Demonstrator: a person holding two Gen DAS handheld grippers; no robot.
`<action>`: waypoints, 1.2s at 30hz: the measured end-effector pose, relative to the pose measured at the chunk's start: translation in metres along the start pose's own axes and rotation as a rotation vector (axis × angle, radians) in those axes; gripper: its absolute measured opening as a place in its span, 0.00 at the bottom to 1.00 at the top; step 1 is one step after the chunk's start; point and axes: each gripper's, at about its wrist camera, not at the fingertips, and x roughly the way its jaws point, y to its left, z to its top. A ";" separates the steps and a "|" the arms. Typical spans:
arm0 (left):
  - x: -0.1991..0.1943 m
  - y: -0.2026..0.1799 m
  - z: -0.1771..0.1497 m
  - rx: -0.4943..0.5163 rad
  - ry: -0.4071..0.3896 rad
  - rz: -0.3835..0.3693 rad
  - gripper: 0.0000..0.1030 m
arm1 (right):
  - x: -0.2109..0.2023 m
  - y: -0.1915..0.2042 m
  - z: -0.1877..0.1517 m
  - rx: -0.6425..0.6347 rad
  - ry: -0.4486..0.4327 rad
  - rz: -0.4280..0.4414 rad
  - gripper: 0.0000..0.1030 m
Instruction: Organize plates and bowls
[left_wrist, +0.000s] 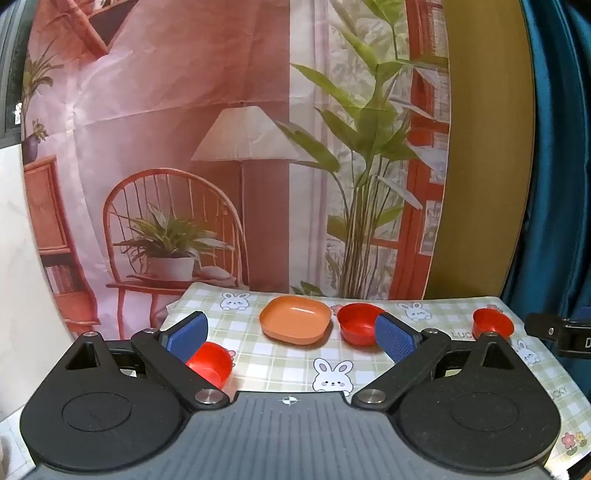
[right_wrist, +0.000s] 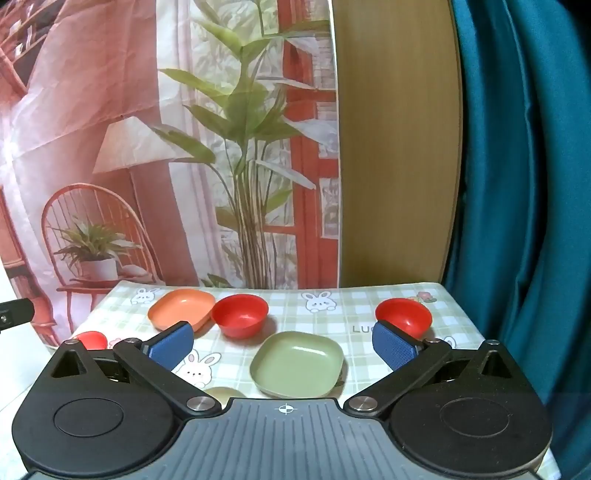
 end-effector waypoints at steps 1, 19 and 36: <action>-0.001 0.001 0.000 -0.028 -0.017 -0.010 0.96 | 0.000 0.000 0.000 -0.001 0.001 0.000 1.00; -0.004 0.001 -0.001 -0.010 -0.021 -0.011 0.96 | 0.000 0.001 -0.001 0.002 -0.012 -0.006 1.00; -0.004 0.000 -0.002 -0.007 -0.013 -0.013 0.96 | -0.001 -0.001 0.000 0.005 -0.012 -0.010 1.00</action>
